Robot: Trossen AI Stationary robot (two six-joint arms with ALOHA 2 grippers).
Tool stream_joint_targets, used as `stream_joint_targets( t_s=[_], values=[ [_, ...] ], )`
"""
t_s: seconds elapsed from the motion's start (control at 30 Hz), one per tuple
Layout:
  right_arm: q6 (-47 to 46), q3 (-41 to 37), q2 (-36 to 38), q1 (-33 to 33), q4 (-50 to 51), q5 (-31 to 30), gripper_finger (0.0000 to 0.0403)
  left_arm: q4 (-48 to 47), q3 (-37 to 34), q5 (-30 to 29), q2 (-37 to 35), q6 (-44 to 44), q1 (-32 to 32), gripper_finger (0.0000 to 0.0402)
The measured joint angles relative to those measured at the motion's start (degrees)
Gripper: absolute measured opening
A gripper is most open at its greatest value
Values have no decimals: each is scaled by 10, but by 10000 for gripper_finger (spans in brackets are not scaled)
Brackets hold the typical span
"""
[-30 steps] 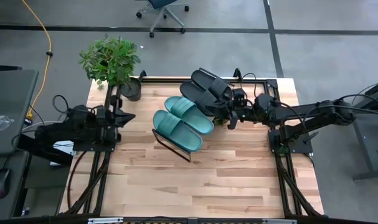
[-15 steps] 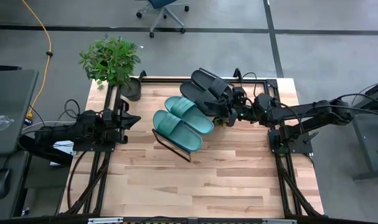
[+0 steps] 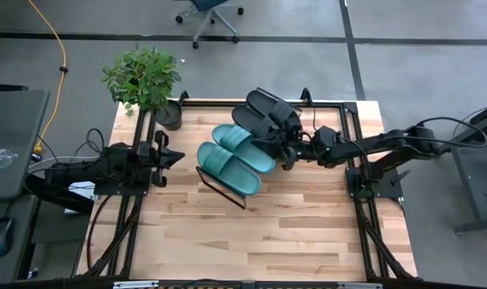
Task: Pick and place slides into the shelf
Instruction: Return to Home Position
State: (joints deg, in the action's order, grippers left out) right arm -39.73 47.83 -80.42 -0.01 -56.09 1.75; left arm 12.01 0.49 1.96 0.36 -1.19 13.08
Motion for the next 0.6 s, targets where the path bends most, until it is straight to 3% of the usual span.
stream_joint_targets(
  t_s=[0.17, 0.33, 0.47, 0.6],
  values=[
    [-19, 0, 4, -21, -17, 92, 0, -44, 0, 8, 0, -41, 0, 0],
    [25, 0, 102, -49, 49, 120, 0, -52, 0, 28, 0, -53, 0, 0],
    [95, 0, 227, -55, 226, 98, 0, -52, 0, 30, 0, -56, 0, 0],
    [198, 0, 347, -18, 376, -7, 0, -57, 0, 30, 0, -55, 0, 0]
  ],
)
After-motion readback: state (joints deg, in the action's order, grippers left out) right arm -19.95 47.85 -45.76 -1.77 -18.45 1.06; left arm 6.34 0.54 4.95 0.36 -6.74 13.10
